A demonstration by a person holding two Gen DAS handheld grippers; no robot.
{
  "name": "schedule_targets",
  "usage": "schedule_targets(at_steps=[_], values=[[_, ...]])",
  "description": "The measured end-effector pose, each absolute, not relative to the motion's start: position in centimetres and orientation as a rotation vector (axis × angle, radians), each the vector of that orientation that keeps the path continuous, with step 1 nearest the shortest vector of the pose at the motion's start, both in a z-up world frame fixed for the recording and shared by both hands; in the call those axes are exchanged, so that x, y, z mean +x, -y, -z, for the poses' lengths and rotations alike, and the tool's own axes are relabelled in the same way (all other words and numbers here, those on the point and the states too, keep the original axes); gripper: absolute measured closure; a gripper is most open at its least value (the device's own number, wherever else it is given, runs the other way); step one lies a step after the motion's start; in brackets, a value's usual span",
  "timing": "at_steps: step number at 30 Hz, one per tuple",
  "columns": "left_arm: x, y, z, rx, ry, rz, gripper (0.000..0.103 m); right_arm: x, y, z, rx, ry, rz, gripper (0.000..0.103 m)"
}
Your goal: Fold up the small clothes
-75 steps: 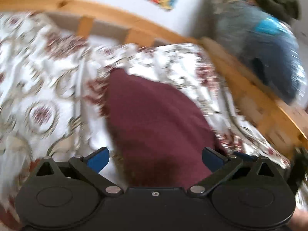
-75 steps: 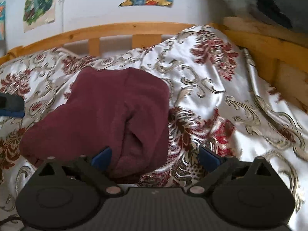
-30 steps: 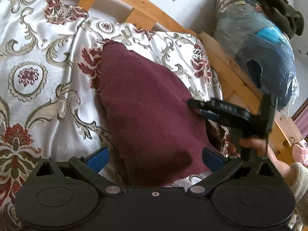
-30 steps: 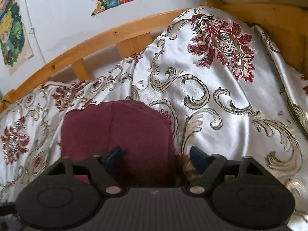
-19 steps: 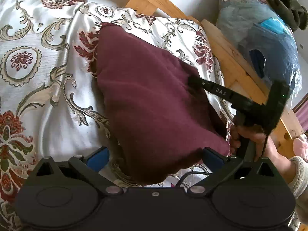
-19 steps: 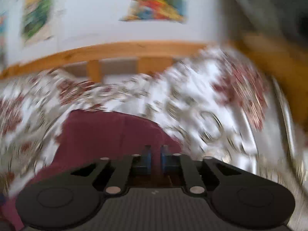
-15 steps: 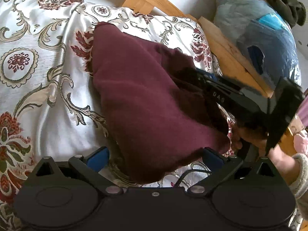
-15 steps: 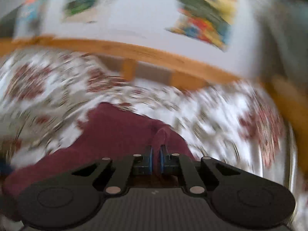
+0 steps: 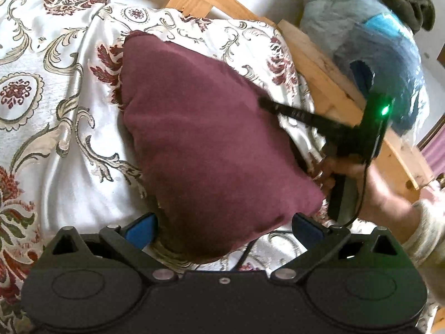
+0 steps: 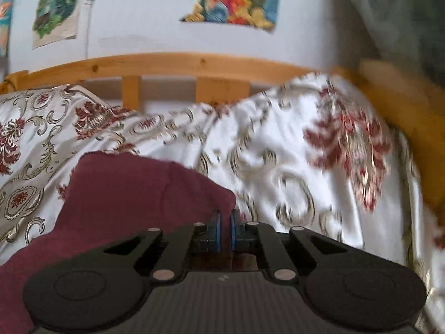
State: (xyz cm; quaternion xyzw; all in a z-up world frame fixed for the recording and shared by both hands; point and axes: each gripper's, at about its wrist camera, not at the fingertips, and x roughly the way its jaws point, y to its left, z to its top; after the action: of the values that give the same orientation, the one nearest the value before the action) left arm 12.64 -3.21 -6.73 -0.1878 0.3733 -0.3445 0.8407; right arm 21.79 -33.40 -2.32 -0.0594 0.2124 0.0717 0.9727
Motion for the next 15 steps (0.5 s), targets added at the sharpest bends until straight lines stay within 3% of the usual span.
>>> schedule_targets(at_steps=[3,8,11,15], values=[[12.7,2.7,6.5,-0.450,-0.762,0.751,0.001,21.8,34.4,2.7,-0.043,-0.446,-0.159,0.086],[13.5,1.9,6.4,-0.505,-0.765,0.727,0.001,22.0,35.8,2.5,0.059,-0.464,-0.182,0.045],[14.0,1.7,6.3,-0.498,-0.765,0.689,0.001,22.3,36.2,2.5,0.130,-0.490,-0.236,0.026],[14.8,1.3,6.8,-0.508,-0.818,0.663,0.001,23.4,36.4,2.8,0.219,-0.544,-0.285,0.015]])
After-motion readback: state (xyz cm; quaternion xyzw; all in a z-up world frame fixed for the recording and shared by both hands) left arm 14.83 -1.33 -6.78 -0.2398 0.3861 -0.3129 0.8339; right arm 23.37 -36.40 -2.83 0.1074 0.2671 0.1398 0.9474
